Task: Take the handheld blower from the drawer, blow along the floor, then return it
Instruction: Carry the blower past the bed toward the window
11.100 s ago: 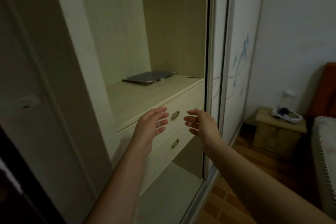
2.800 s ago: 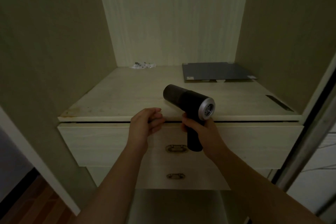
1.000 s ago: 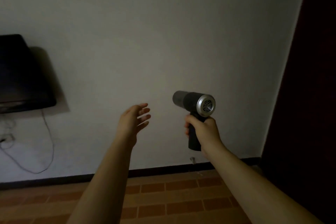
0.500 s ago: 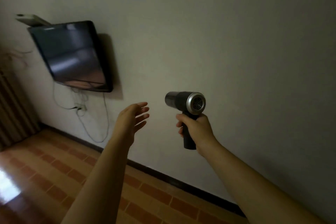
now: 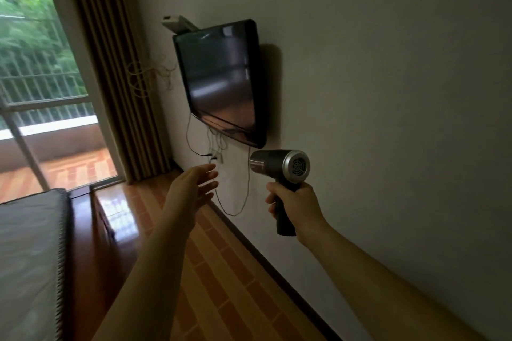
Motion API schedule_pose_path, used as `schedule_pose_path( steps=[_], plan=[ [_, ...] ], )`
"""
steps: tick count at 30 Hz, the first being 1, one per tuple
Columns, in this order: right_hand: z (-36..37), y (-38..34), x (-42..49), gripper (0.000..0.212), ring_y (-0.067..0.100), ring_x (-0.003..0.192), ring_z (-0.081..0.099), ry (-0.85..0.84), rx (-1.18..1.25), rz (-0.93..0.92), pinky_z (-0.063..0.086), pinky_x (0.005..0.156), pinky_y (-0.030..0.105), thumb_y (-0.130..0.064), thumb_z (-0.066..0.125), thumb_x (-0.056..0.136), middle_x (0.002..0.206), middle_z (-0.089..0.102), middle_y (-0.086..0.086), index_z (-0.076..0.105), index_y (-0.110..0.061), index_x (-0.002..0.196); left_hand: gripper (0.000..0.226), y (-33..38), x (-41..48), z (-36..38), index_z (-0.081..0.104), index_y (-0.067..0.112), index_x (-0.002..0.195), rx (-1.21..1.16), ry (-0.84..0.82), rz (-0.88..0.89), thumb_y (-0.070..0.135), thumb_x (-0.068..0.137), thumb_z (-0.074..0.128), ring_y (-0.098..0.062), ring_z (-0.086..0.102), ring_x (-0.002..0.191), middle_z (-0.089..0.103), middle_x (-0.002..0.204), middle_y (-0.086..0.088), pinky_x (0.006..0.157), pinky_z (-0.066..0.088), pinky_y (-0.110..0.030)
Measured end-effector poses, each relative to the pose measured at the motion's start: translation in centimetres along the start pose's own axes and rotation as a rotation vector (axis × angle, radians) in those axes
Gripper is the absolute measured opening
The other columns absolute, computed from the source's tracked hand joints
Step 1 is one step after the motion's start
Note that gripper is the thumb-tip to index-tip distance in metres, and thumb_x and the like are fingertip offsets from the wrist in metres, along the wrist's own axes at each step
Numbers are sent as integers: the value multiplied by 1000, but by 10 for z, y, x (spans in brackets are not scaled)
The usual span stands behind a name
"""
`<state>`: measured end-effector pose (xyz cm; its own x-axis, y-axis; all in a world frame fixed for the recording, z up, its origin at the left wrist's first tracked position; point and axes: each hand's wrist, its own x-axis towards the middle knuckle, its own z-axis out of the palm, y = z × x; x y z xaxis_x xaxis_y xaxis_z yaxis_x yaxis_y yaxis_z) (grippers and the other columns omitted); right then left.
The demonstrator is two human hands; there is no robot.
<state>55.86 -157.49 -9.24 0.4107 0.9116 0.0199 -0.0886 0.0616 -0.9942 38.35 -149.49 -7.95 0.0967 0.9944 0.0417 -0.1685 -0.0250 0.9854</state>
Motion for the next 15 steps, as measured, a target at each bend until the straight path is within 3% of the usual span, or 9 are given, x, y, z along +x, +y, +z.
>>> schedule_pose_path(
  steps=[4,8,12,15],
  plan=[
    [44,3,86,8,17,55,60,-77,16,9,54,64,33,-12,67,83,69,68,7,66,-11,90,20,1,81,-18,68,19,102,39,79,15,24,94,51,-20,64,101,70,104,-2,77,48,-30],
    [87,9,156,16,18,69,67,-123,-1,-11,57,75,35,-17,69,83,82,73,10,66,-15,98,17,5,147,-32,68,21,97,69,140,20,24,93,52,-24,64,104,70,106,-4,90,48,-37],
    [126,12,219,11,16,67,66,-179,-13,-24,55,63,22,-18,69,83,77,72,5,66,-15,93,16,9,207,-50,69,19,96,69,190,27,23,91,54,-24,64,101,70,99,-3,94,47,-39],
    [159,20,274,12,16,63,63,-253,-34,-25,54,64,25,-15,70,82,74,69,6,67,-13,93,18,6,261,-68,69,18,99,64,227,30,23,90,54,-24,63,102,69,95,-1,88,47,-35]
  ],
)
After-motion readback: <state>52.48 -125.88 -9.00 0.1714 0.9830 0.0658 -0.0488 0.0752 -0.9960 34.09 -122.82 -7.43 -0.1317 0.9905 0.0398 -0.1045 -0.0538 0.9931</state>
